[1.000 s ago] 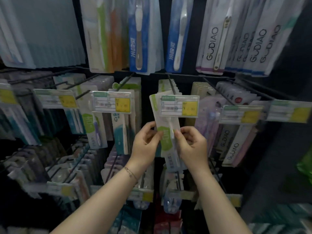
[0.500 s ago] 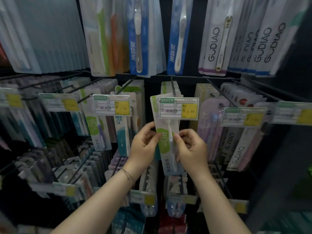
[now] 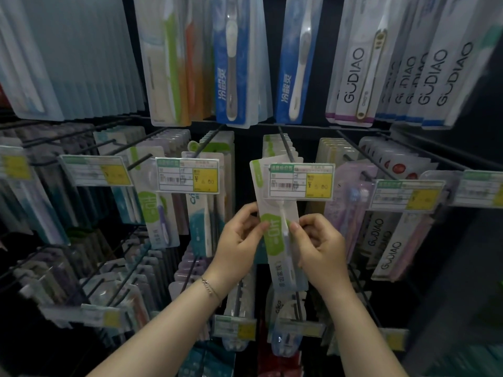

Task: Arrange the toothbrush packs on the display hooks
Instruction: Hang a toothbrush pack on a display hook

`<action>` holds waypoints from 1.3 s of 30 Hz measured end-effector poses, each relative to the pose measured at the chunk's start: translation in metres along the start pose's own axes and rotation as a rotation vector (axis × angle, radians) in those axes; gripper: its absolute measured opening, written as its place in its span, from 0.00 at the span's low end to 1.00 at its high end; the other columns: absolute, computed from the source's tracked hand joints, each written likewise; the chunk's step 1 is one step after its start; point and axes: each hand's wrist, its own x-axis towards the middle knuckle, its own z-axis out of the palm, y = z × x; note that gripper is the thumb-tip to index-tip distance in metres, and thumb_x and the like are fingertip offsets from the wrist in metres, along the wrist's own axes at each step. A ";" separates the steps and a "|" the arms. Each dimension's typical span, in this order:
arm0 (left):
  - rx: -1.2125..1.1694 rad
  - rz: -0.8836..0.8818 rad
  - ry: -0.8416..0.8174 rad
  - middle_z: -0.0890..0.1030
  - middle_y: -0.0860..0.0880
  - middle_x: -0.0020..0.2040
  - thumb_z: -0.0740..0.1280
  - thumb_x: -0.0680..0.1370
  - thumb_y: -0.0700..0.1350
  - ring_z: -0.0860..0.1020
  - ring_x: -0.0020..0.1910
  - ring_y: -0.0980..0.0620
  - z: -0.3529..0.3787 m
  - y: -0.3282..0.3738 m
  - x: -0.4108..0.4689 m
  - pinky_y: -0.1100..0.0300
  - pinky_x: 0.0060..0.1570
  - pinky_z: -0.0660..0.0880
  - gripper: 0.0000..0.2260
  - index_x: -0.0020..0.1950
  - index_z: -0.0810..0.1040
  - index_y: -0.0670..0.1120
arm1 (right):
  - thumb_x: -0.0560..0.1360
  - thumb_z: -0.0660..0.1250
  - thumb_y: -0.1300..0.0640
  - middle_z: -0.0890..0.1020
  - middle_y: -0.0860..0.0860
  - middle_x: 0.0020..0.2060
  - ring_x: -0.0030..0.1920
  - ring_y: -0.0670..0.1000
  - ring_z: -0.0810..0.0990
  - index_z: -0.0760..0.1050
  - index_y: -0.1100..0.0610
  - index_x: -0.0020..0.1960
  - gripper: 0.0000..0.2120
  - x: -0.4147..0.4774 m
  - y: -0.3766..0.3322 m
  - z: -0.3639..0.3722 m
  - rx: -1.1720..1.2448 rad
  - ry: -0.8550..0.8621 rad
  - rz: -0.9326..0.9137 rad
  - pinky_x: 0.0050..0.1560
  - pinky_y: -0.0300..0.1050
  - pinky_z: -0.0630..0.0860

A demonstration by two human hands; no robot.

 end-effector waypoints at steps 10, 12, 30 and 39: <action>-0.040 -0.033 -0.099 0.84 0.51 0.52 0.60 0.80 0.34 0.81 0.52 0.53 -0.012 0.007 0.005 0.62 0.49 0.77 0.13 0.62 0.76 0.46 | 0.78 0.65 0.62 0.78 0.57 0.27 0.19 0.53 0.71 0.73 0.61 0.41 0.07 -0.004 -0.005 0.005 0.152 -0.063 0.051 0.21 0.40 0.68; -0.034 -0.027 -0.142 0.83 0.51 0.54 0.60 0.80 0.35 0.81 0.56 0.52 -0.011 0.009 0.007 0.59 0.53 0.77 0.13 0.62 0.76 0.46 | 0.78 0.65 0.62 0.76 0.54 0.23 0.17 0.53 0.70 0.72 0.64 0.41 0.08 -0.003 -0.004 0.000 0.208 -0.072 0.077 0.19 0.39 0.66; 0.231 -0.130 0.149 0.80 0.43 0.44 0.67 0.78 0.44 0.79 0.33 0.52 -0.010 -0.012 0.034 0.62 0.33 0.76 0.04 0.51 0.78 0.47 | 0.79 0.64 0.61 0.83 0.51 0.42 0.22 0.50 0.75 0.78 0.50 0.48 0.07 0.026 0.014 0.007 0.159 0.024 0.191 0.23 0.37 0.70; 0.162 -0.147 0.178 0.83 0.43 0.48 0.65 0.79 0.43 0.82 0.44 0.48 -0.003 -0.012 0.037 0.54 0.42 0.80 0.05 0.51 0.78 0.43 | 0.78 0.63 0.66 0.84 0.48 0.35 0.19 0.49 0.72 0.76 0.56 0.46 0.07 0.029 0.004 0.006 0.321 -0.001 0.139 0.20 0.36 0.67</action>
